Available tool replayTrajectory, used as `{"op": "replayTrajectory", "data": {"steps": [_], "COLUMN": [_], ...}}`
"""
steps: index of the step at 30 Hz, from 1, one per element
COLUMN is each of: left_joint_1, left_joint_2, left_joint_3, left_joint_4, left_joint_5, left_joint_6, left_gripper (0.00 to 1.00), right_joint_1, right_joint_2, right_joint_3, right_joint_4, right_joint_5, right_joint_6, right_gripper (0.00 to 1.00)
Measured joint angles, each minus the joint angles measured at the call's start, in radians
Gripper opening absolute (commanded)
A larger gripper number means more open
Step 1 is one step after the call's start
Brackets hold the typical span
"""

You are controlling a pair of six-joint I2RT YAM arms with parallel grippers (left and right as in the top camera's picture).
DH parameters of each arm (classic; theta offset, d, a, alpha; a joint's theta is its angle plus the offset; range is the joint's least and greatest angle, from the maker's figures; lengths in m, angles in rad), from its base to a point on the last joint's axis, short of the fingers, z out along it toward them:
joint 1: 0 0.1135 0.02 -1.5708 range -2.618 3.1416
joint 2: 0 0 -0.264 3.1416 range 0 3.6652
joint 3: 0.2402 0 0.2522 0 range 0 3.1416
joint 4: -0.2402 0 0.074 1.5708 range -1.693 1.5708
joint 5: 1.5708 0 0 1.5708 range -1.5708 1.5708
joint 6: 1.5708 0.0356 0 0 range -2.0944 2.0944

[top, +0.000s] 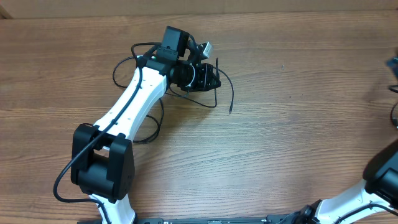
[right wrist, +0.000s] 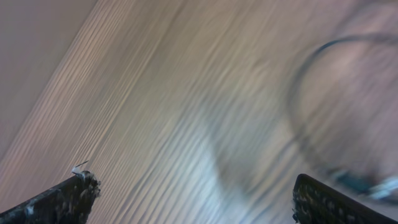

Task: Untangle cables
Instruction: 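Bring both grippers toward the center over the remaining cable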

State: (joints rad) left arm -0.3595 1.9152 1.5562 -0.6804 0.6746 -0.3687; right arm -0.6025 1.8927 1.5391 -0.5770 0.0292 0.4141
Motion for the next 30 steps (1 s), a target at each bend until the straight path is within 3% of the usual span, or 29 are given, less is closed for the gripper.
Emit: {"op": "replayTrajectory", "data": {"steps": [5, 12, 15, 18, 24, 28, 30], "left_joint_1": [0.002, 0.013, 0.013, 0.005, -0.033, -0.056, -0.071], "left_joint_2": [0.000, 0.000, 0.000, 0.000, 0.000, 0.000, 0.001], "left_joint_3": [0.000, -0.003, -0.003, -0.003, -0.003, -0.003, -0.003], "left_joint_4": [0.066, 0.394, 0.481, 0.469, 0.290, 0.276, 0.276], "left_joint_5": [-0.162, -0.248, -0.269, -0.312, -0.494, -0.596, -0.644], "left_joint_6": [-0.185, -0.602, -0.728, -0.823, -1.087, -1.226, -1.262], "left_gripper": [0.04, 0.04, 0.04, 0.04, 0.04, 0.05, 0.11], "right_joint_1": [0.134, 0.295, 0.341, 0.370, 0.396, 0.405, 0.409], "right_joint_2": [0.000, 0.001, 0.012, 0.040, 0.090, 0.099, 0.102], "right_joint_3": [0.000, 0.000, 0.000, 0.000, 0.000, 0.000, 0.000], "right_joint_4": [-0.027, -0.071, -0.081, -0.097, -0.149, -0.177, -0.186], "right_joint_5": [-0.003, -0.007, -0.007, -0.006, -0.028, -0.057, -0.076], "right_joint_6": [0.000, -0.001, -0.001, -0.001, -0.001, -0.001, -0.001], "right_gripper": [1.00, 1.00, 1.00, 1.00, 1.00, 1.00, 1.00]}}
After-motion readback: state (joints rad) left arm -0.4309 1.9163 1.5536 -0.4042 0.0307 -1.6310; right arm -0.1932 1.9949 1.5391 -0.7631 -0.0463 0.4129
